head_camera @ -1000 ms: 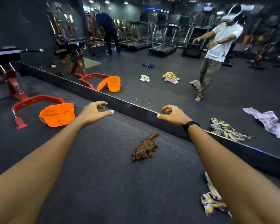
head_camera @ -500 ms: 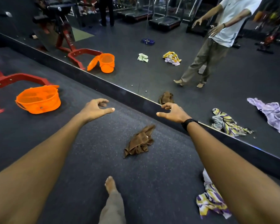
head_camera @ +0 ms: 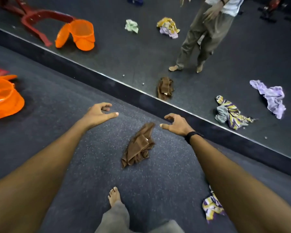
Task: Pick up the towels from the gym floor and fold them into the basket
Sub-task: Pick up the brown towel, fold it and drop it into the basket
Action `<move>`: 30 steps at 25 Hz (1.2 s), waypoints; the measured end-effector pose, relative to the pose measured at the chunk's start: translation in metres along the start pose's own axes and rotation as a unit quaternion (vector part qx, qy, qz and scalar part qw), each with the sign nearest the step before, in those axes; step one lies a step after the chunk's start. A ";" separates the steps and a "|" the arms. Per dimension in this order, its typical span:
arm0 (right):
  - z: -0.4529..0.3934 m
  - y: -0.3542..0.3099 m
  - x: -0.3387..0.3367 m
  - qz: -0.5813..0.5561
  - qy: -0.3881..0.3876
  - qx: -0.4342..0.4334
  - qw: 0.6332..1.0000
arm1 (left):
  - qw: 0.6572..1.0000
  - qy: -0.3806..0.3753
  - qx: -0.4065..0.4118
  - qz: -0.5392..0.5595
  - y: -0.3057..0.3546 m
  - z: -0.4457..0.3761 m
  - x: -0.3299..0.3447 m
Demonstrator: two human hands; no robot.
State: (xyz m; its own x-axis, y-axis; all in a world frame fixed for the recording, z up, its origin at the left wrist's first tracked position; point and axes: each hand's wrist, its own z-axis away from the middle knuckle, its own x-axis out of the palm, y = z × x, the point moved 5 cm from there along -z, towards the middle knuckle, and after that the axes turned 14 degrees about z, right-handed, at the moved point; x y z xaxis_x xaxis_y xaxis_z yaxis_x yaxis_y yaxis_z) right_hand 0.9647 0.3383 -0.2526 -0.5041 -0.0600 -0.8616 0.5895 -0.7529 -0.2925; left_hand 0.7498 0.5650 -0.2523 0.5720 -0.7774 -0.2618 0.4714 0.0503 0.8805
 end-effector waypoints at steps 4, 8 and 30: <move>-0.074 0.019 0.040 -0.012 -0.041 0.039 0.998 | 0.998 -0.028 -0.050 -0.018 -0.043 -0.088 0.008; -0.154 0.055 0.109 -0.025 -0.065 0.072 0.995 | 0.994 -0.047 -0.094 -0.027 -0.110 -0.167 0.033; -0.472 0.263 0.587 -0.092 -0.166 0.233 0.954 | 0.965 -0.113 -0.231 -0.049 -0.555 -0.406 0.256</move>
State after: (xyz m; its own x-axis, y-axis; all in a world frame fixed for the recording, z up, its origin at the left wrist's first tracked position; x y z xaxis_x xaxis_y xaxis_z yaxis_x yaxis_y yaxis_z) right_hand 1.1217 0.4141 -1.0311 -0.7892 -0.0454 -0.6125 0.1674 -0.9754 -0.1434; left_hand 0.9066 0.5927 -0.9687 0.3740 -0.9066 -0.1957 0.7941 0.2040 0.5725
